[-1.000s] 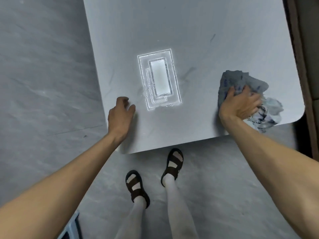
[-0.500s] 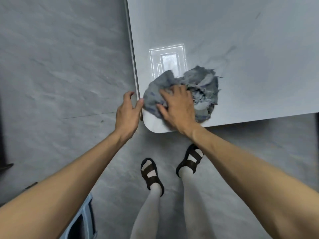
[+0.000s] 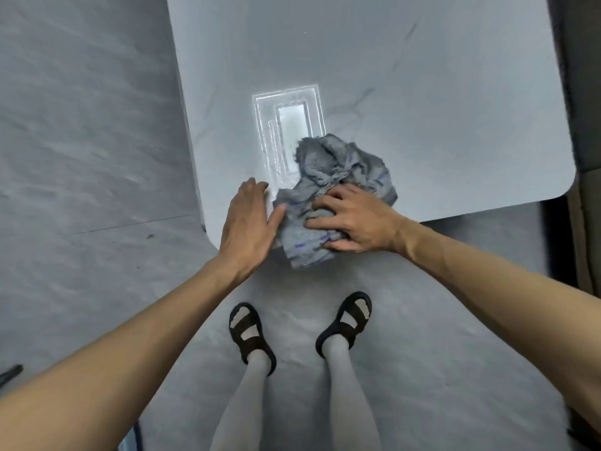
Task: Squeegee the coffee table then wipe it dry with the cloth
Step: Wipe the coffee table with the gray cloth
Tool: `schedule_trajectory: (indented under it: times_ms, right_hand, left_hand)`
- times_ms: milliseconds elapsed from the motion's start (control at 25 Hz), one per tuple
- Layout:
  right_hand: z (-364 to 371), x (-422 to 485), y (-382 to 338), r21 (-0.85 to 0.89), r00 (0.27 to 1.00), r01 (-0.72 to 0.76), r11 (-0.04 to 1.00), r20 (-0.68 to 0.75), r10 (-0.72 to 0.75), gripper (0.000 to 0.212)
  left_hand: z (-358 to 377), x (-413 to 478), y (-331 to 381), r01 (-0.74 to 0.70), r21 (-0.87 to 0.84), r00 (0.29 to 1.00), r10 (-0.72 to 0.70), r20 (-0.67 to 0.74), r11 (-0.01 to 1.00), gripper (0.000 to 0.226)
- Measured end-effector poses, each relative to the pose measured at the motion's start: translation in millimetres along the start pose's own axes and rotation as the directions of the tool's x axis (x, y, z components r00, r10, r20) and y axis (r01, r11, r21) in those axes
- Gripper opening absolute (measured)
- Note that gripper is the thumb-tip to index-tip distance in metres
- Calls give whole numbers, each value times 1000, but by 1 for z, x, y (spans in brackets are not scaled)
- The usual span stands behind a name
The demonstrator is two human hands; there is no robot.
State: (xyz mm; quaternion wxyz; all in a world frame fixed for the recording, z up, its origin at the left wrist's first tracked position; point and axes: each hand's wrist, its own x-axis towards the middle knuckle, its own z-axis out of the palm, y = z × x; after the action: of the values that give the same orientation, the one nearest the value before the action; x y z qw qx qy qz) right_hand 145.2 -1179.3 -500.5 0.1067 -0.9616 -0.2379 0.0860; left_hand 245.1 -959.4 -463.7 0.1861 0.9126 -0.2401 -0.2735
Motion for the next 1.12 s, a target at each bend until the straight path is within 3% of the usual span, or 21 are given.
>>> schedule_trajectory:
  times_ms: [80, 200, 360, 400, 440, 480, 520, 560, 600, 680, 760, 880, 960, 1000, 1040, 1080, 1120]
  right_hand:
    - [-1, -51, 35, -23, 987, -161, 987, -21, 160, 52]
    - [-8, -118, 79, -13, 892, -449, 893, -61, 448, 51]
    - [-18, -152, 91, 160, 803, -552, 819, -163, 573, 54]
    - [-19, -151, 90, 236, 701, -635, 736, -224, 677, 59]
    - [-20, -146, 90, 304, 535, -746, 593, -256, 805, 72]
    - [-21, -136, 91, 345, 349, -844, 411, -228, 909, 89]
    - [-21, -125, 90, 342, 209, -906, 250, -155, 966, 104]
    - [-20, -114, 87, 305, 140, -938, 162, -92, 986, 112]
    - [-19, -105, 85, 274, 125, -952, 139, -66, 990, 112]
    - [-14, -100, 84, 263, 184, -942, 207, -108, 977, 96]
    - [-10, -113, 84, 246, 349, -891, 382, -167, 922, 76]
    - [-14, -153, 110, 211, 673, -694, 688, -149, 724, 62]
    - [-20, -185, 136, 144, 774, -602, 786, -138, 618, 59]
    - [-22, -203, 148, 129, 766, -610, 782, -156, 623, 58]
    - [-23, -219, 158, 135, 714, -662, 737, -186, 675, 57]
    - [-24, -231, 163, 160, 608, -750, 642, -216, 764, 56]
    - [-24, -234, 164, 194, 452, -846, 497, -231, 861, 56]
  left_hand:
    - [13, 10, 28, -17, 76, 1000, 17, -1, 997, 54]
    - [30, 27, 68, -34, 156, 999, 32, 15, 987, 51]
    - [48, 46, 109, -6, 171, 1000, 7, -4, 985, 46]
    - [52, 49, 117, 12, 178, 1000, -12, -2, 984, 47]
    - [55, 50, 123, 32, 192, 999, -32, -1, 981, 49]
    - [58, 52, 127, 52, 211, 999, -53, 0, 976, 50]
    - [60, 52, 130, 68, 223, 997, -71, 4, 972, 50]
    - [61, 52, 132, 80, 226, 996, -85, 12, 971, 51]
    - [62, 53, 136, 88, 227, 995, -95, 20, 970, 52]
    - [63, 57, 141, 109, 248, 993, -119, 26, 963, 54]
    - [62, 60, 147, 120, 281, 990, -137, 43, 952, 57]
    - [61, 63, 150, 130, 320, 986, -158, 62, 938, 60]
    - [61, 62, 150, 119, 337, 986, -151, 71, 934, 60]
    - [61, 62, 150, 116, 332, 986, -148, 73, 936, 60]
    - [61, 62, 149, 116, 327, 986, -148, 75, 938, 60]
    - [61, 62, 149, 119, 325, 986, -151, 76, 938, 61]
    - [60, 63, 149, 123, 325, 985, -156, 76, 938, 61]
